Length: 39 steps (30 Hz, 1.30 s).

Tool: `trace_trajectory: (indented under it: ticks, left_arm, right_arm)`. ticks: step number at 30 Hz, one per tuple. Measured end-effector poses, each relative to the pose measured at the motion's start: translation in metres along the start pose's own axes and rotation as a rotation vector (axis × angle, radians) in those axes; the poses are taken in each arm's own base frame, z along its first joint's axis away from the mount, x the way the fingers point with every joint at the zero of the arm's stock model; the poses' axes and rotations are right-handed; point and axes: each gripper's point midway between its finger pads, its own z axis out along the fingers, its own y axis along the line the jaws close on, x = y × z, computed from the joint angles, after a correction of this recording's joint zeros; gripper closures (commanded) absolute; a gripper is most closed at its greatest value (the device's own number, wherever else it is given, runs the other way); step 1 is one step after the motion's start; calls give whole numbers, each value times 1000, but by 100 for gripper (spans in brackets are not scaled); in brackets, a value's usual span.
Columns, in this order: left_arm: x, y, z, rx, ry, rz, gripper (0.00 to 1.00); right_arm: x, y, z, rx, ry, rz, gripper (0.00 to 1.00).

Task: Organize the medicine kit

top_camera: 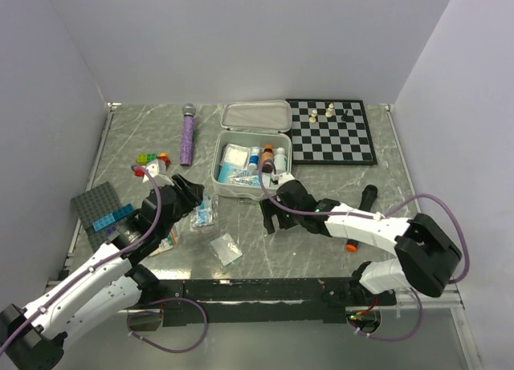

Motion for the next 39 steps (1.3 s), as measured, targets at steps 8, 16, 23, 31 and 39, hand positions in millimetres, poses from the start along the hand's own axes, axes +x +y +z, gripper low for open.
trace_trajectory:
  ticks: [8, 16, 23, 31, 39]
  left_arm:
    - [-1, 6, -7, -3, -14, -24, 47]
    - [-2, 12, -6, -29, -24, -24, 47]
    - [3, 15, -2, -47, -8, -15, 47]
    - [9, 19, 0, -57, 2, -12, 47]
    - [13, 21, 0, -58, 12, -19, 48]
  right_arm:
    - [-1, -16, 33, 118, 21, -27, 14]
    - [-12, -13, 45, 126, -11, -30, 22]
    - [-17, -10, 57, 126, -10, -42, 31]
    - [-19, -14, 60, 144, -17, -60, 49]
    - [-19, -9, 59, 133, -20, -71, 60]
